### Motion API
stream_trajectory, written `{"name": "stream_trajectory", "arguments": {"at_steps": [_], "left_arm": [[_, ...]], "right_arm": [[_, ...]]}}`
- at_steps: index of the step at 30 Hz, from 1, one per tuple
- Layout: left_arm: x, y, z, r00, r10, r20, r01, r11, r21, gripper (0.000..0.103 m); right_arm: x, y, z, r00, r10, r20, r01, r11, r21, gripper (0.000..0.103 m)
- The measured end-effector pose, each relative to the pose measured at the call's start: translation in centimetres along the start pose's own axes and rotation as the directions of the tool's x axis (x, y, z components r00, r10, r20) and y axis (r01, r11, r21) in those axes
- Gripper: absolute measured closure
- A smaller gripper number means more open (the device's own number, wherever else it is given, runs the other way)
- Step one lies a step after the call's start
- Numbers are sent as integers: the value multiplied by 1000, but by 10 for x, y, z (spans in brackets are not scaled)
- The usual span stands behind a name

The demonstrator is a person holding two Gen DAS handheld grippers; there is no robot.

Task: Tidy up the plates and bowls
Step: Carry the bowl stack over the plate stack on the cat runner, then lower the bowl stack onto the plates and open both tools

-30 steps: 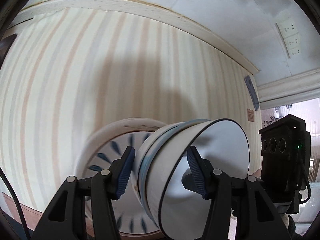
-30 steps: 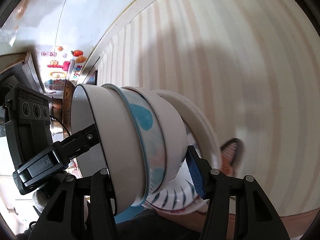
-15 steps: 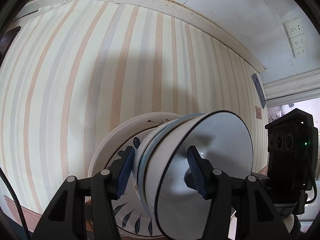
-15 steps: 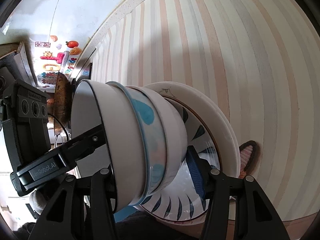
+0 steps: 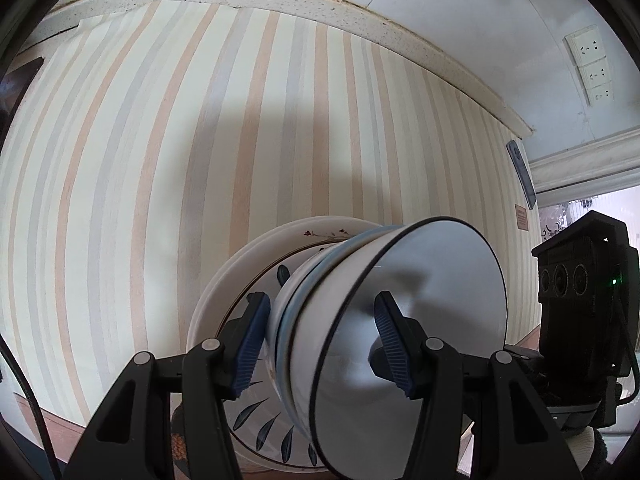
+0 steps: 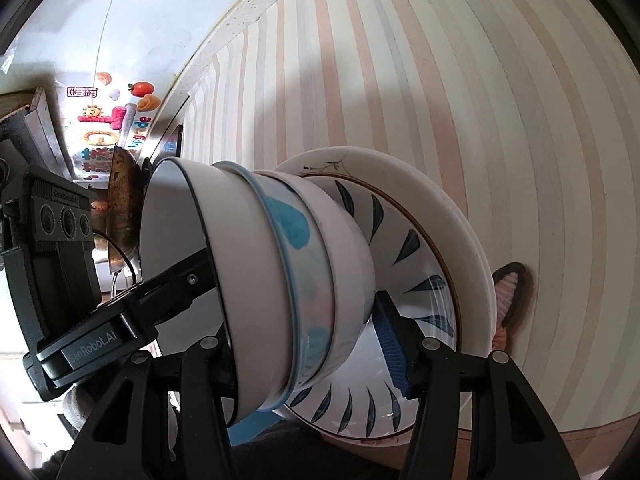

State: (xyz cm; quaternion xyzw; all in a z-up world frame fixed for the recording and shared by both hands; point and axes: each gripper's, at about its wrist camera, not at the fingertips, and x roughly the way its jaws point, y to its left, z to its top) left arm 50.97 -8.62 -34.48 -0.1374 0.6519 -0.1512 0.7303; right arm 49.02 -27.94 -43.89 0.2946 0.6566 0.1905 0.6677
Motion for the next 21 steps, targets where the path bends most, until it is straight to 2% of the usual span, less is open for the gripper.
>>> {"name": "stream_trajectory", "arguments": {"at_steps": [7, 11, 17, 21], "left_arm": [[-7, -4, 1, 1000, 17, 16, -17, 999, 31, 52], [-16, -7, 1, 997, 55, 45, -57, 997, 50, 52], [-36, -9, -6, 988, 122, 93, -130, 988, 80, 52], [-54, -13, -15, 977, 162, 142, -176, 979, 97, 50]], "right_arm": [[-5, 6, -2, 999, -33, 14, 32, 999, 5, 43], [-16, 10, -3, 998, -48, 45, 48, 999, 2, 40], [-40, 19, -13, 984, -137, 111, 140, 990, -28, 31], [-57, 33, -30, 966, -203, 160, 215, 975, -57, 21]]}}
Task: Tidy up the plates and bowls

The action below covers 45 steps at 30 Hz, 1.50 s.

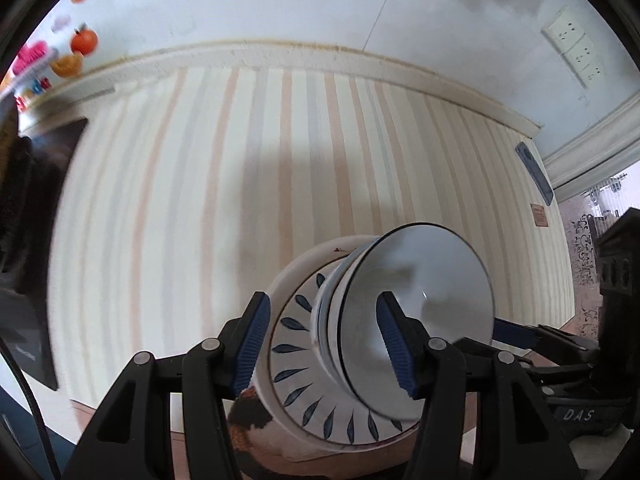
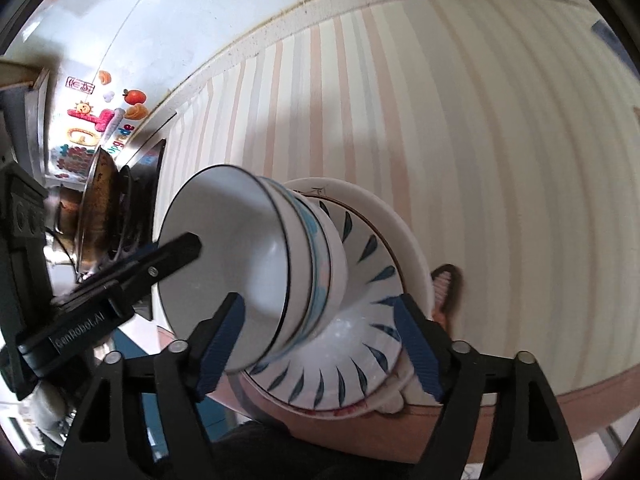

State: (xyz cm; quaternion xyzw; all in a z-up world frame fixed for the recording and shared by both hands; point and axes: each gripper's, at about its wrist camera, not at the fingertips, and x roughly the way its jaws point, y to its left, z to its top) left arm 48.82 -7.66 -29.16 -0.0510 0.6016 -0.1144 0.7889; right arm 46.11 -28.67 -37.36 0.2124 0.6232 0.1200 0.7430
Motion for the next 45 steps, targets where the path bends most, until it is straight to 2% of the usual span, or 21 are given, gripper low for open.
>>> {"name": "stream_trajectory", "arguments": {"at_steps": [3, 4, 5, 7, 9, 12, 14, 24, 28, 33, 38, 45], "left_arm": [[-16, -2, -6, 1000, 8, 30, -8, 1000, 13, 50], [-21, -3, -7, 999, 17, 39, -17, 1000, 20, 43], [-27, -4, -9, 999, 25, 49, -26, 999, 29, 31], [-40, -5, -15, 996, 38, 78, -41, 998, 38, 18], [-51, -6, -20, 993, 56, 103, -61, 997, 40, 17], [-66, -7, -29, 987, 74, 140, -79, 996, 34, 16], [-76, -9, -35, 981, 98, 170, -105, 994, 31, 4], [-124, -27, -70, 958, 119, 260, -126, 992, 12, 4], [-146, -40, -90, 944, 130, 304, -136, 991, 0, 4], [-178, -54, -119, 924, 113, 365, -116, 993, -15, 4], [-213, -70, -152, 901, 120, 417, -121, 992, -24, 4], [-250, -81, -200, 869, 146, 473, -156, 988, -18, 4]], "right_arm": [[-19, 10, -10, 997, -58, 48, 59, 998, -24, 13], [-27, 14, -14, 994, -83, 71, 85, 996, -31, 11], [-33, 19, -18, 990, -106, 90, 109, 993, -35, 10], [-49, 28, -26, 976, -167, 136, 174, 984, -44, 9], [-63, 36, -34, 962, -208, 177, 220, 974, -52, 8], [-85, 47, -47, 947, -225, 229, 242, 969, -49, 6], [-96, 53, -54, 939, -234, 253, 254, 966, -47, 6], [-148, 77, -96, 907, -231, 352, 279, 956, -91, 5], [-169, 79, -117, 899, -212, 383, 270, 957, -105, 5], [-196, 86, -153, 891, -189, 412, 264, 956, -131, 5], [-229, 93, -195, 867, -196, 459, 291, 945, -146, 4], [-272, 110, -261, 818, -210, 535, 335, 931, -147, 4]]}}
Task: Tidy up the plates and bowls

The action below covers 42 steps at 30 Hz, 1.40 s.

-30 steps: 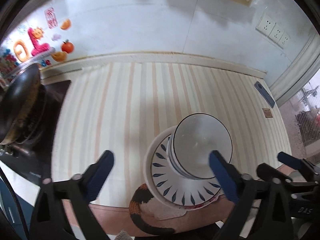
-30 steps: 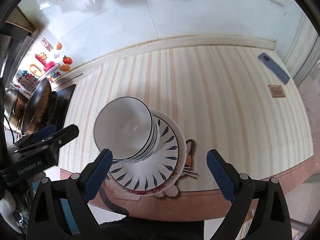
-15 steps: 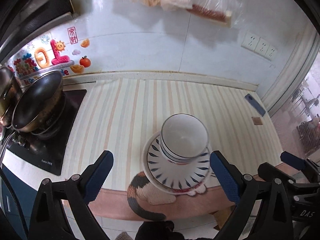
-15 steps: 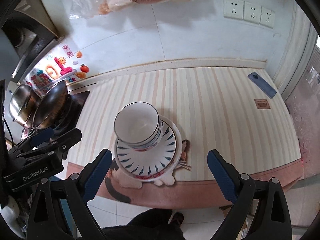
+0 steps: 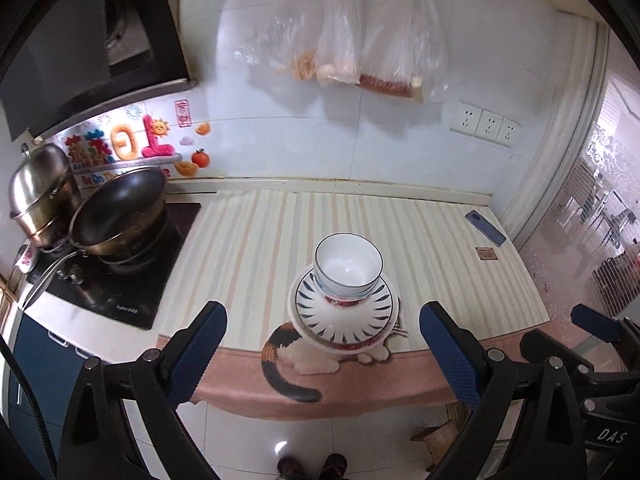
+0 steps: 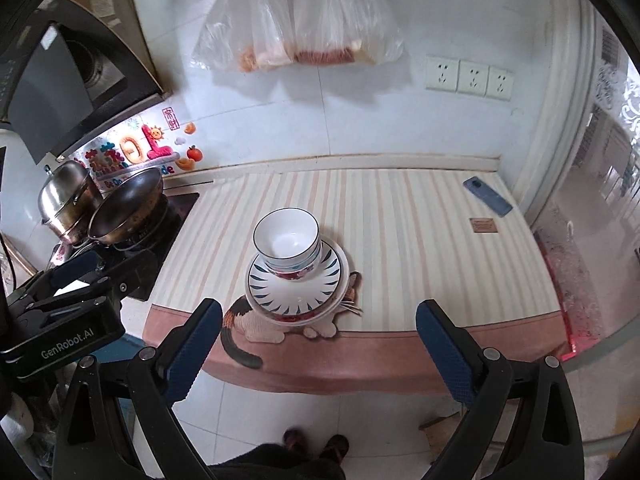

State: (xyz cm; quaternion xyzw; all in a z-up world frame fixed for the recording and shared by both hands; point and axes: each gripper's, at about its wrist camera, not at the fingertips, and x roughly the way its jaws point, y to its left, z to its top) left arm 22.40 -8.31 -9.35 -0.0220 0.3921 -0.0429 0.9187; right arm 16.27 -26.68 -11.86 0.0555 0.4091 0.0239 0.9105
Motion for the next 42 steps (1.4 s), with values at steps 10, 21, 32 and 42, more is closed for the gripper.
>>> {"name": "stream_trajectory", "arguments": {"at_steps": [10, 21, 32, 42], "left_arm": [[-59, 19, -33, 996, 55, 64, -56, 998, 5, 4], [-88, 32, -59, 995, 58, 78, -60, 998, 14, 4], [-106, 32, -71, 994, 59, 92, -59, 998, 6, 4], [-113, 31, -73, 992, 64, 112, -66, 998, 13, 4]], "right_arm": [[-61, 19, -39, 998, -24, 63, 21, 999, 37, 3], [-94, 41, -66, 994, -47, 94, 44, 998, 39, 3], [-106, 49, -76, 993, -61, 99, 59, 998, 26, 3], [-109, 44, -78, 991, -80, 106, 76, 996, 40, 3]]}}
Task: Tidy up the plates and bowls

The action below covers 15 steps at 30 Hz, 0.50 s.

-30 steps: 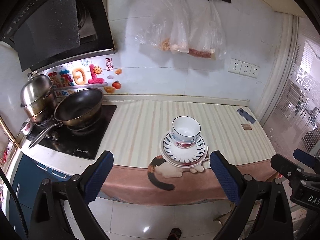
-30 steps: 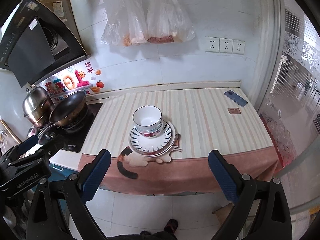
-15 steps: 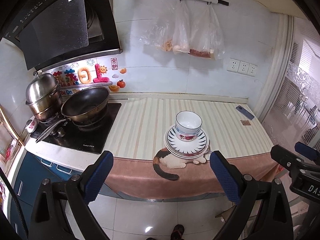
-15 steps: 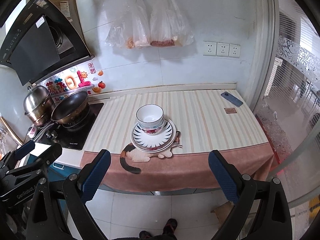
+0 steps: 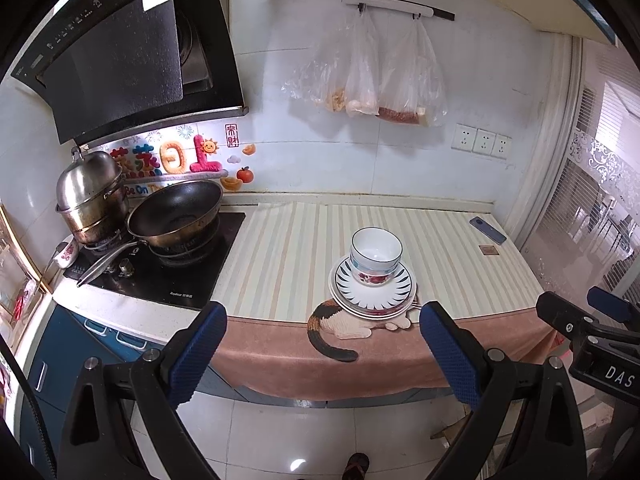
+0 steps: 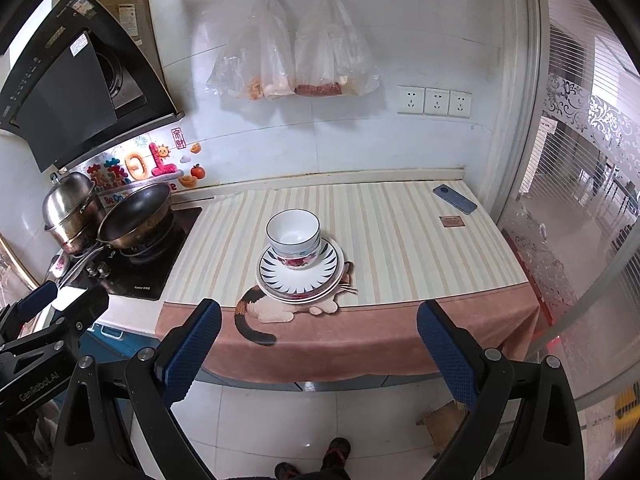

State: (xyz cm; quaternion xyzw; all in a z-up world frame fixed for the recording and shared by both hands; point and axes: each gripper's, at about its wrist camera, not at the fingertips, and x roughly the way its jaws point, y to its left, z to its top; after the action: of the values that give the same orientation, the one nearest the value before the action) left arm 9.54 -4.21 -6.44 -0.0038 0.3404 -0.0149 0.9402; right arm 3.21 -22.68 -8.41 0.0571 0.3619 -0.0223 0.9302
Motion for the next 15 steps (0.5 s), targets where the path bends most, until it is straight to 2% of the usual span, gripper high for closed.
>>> {"name": "stream_trajectory", "arguments": {"at_steps": [15], "left_arm": [[2, 3, 5, 1000, -9, 9, 8, 1000, 9, 4]], "right_arm": [[3, 2, 0, 1000, -7, -2, 7, 1000, 3, 3]]}}
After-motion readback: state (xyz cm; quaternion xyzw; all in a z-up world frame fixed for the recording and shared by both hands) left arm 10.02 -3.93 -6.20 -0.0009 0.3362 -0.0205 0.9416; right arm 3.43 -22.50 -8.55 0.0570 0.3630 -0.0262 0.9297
